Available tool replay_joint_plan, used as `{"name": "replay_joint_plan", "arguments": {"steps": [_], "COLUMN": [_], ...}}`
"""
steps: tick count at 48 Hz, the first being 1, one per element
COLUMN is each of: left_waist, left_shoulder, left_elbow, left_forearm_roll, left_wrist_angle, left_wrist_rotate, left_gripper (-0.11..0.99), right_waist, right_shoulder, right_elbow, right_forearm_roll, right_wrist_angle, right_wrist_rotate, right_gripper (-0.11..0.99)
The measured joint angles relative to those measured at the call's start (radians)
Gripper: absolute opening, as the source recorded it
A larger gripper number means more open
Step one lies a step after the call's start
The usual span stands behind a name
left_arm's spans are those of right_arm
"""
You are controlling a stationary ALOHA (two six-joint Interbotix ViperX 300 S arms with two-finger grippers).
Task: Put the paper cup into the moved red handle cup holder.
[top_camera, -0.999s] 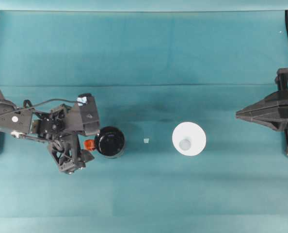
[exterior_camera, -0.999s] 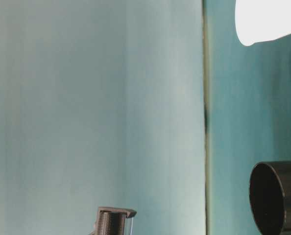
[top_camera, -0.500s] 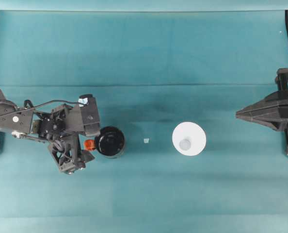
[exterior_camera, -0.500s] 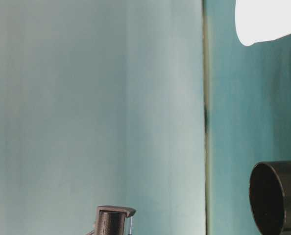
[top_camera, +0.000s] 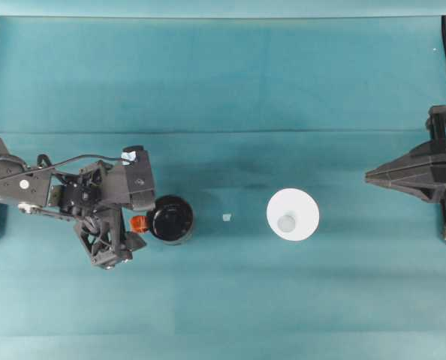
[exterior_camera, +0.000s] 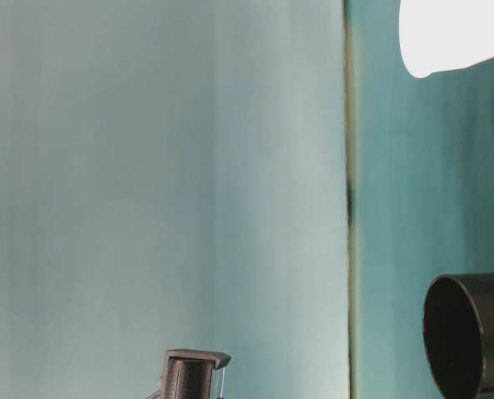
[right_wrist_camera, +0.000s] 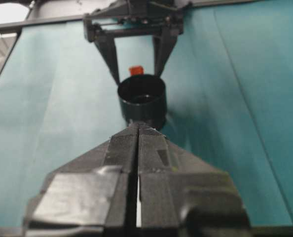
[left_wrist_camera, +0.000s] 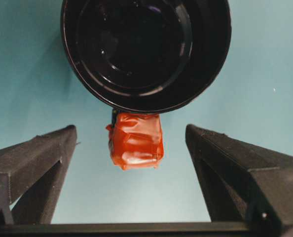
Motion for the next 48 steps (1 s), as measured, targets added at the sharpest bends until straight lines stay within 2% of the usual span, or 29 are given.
{"name": "replay_joint_plan", "arguments": {"steps": [38, 43, 48], "left_waist": [0.0, 0.0, 0.0], "left_shoulder": [0.002, 0.0, 0.002], "left_elbow": [0.0, 0.0, 0.0], "left_forearm_roll": [0.0, -0.002, -0.002], "left_wrist_angle": [0.0, -0.002, 0.0], "left_wrist_rotate": [0.003, 0.003, 0.003], "left_gripper": [0.97, 0.87, 0.6], "right_waist": [0.0, 0.0, 0.0], "right_shoulder": [0.0, 0.0, 0.0], "right_elbow": [0.0, 0.0, 0.0], "right_forearm_roll": [-0.002, -0.002, -0.002], "right_wrist_angle": [0.0, 0.0, 0.0], "right_wrist_rotate": [0.0, 0.0, 0.0], "right_gripper": [-0.1, -0.1, -0.1]}}
